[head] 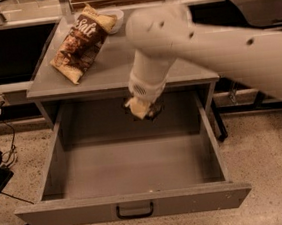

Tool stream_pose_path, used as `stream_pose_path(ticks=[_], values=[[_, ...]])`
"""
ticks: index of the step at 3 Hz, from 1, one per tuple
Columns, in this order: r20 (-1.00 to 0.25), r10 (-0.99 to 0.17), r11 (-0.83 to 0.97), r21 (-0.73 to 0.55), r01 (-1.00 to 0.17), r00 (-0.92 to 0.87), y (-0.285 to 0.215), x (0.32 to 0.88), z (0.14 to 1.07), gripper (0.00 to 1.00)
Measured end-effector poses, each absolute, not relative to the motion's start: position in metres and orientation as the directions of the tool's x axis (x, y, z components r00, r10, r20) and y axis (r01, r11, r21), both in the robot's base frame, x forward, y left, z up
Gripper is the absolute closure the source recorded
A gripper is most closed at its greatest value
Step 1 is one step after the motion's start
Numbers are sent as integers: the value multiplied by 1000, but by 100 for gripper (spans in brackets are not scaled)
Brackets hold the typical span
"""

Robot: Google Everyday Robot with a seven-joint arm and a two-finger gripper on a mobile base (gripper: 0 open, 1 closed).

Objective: Pick rxbar chocolate from top drawer and place on counter

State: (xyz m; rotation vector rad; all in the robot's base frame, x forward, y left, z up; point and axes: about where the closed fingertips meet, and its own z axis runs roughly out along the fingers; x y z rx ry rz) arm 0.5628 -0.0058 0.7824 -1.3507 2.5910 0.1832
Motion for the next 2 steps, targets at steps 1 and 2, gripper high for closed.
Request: stream_pose_path(ticks=[1,2], values=[[-274,-860,459,-49,-887,-430,-15,564,879,100],[-229,-903,383,-43,-923,-364,-19,580,920,100]])
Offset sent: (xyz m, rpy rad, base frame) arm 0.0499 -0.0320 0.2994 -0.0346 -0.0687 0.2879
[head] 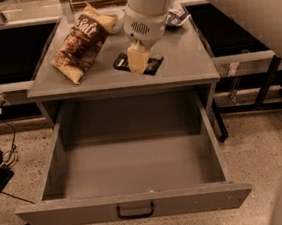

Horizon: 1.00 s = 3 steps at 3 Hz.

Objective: Pick rxbar chocolate from top drawer and place on counter

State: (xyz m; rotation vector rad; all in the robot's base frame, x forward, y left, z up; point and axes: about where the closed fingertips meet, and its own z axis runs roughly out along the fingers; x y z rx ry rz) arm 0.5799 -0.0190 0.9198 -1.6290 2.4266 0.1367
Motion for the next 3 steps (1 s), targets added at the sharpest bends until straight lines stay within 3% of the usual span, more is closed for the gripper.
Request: stream_pose_path(ticks=[1,3], values=[[-212,-921,342,-34,-939,-328,-9,615,934,100],[-414,-831,451,-111,-886,-372,2,714,959,100]])
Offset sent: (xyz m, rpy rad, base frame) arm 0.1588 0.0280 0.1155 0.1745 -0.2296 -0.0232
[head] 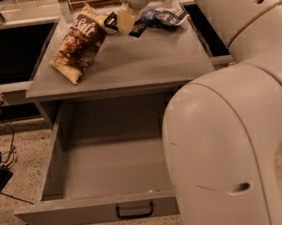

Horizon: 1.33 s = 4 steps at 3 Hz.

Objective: Pick rxbar chocolate from top drawer and place on counter

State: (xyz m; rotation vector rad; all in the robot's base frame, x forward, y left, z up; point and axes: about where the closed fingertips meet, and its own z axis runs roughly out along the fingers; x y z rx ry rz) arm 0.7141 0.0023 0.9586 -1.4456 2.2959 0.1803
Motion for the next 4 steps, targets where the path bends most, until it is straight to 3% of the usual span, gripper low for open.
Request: stream_pose_path(ticks=[2,3,4], values=[[-404,-713,627,0,-779,-573,-51,771,870,100],[-317,-669,698,43,-715,-672,-94,775,817,82],[-314,-668,700,45,-713,-675,-95,775,821,59]])
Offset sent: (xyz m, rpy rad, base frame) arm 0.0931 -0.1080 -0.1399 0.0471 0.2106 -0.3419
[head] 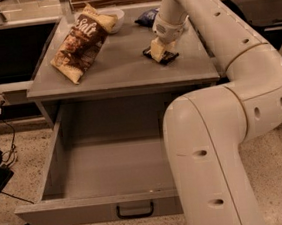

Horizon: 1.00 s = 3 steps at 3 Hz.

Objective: Pick rxbar chocolate from top drawer and place on counter

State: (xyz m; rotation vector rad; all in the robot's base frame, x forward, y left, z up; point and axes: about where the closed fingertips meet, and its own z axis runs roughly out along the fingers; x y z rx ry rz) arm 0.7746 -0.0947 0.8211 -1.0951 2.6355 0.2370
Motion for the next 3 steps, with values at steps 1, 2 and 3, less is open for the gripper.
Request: stream_pose_path(ticks=[1,2,3], values=[[-315,-668,700,45,-713,-675,-95,775,821,36],[-315,-668,700,45,-713,-675,-95,775,821,13],[-315,-668,700,45,-713,-675,-95,775,821,0]])
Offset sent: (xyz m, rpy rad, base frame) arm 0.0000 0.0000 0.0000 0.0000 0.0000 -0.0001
